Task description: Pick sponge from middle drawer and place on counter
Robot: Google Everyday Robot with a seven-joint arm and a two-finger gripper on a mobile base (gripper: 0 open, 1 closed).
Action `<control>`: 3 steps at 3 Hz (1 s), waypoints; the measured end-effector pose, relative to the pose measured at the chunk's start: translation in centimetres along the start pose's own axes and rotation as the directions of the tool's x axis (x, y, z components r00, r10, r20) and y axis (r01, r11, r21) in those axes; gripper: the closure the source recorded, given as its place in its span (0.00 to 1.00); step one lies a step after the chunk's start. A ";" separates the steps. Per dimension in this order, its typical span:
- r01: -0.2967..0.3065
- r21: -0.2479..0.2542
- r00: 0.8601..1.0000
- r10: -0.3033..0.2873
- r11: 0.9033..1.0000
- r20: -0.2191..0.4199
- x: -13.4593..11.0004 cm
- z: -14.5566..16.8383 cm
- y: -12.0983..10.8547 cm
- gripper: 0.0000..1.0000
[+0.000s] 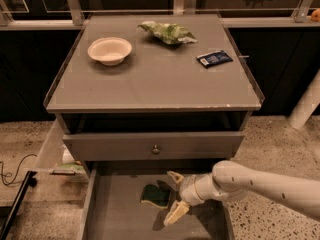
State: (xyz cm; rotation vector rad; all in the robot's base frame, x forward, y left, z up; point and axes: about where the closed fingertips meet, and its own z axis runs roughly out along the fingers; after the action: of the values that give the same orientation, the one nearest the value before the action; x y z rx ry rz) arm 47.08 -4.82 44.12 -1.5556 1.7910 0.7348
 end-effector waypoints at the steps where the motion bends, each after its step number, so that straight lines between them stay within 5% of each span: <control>1: 0.005 0.017 1.000 -0.006 1.000 0.016 1.1 2.6 -0.4 0.00; 3: 0.030 0.085 0.999 -0.033 0.996 0.023 2.9 5.9 -2.0 0.00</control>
Offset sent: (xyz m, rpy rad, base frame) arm 0.0259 0.0258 -0.0668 0.0136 -0.1053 -0.0583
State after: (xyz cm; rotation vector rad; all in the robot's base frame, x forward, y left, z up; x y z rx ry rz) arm 49.46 -2.43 38.17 -1.5094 1.7533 0.6513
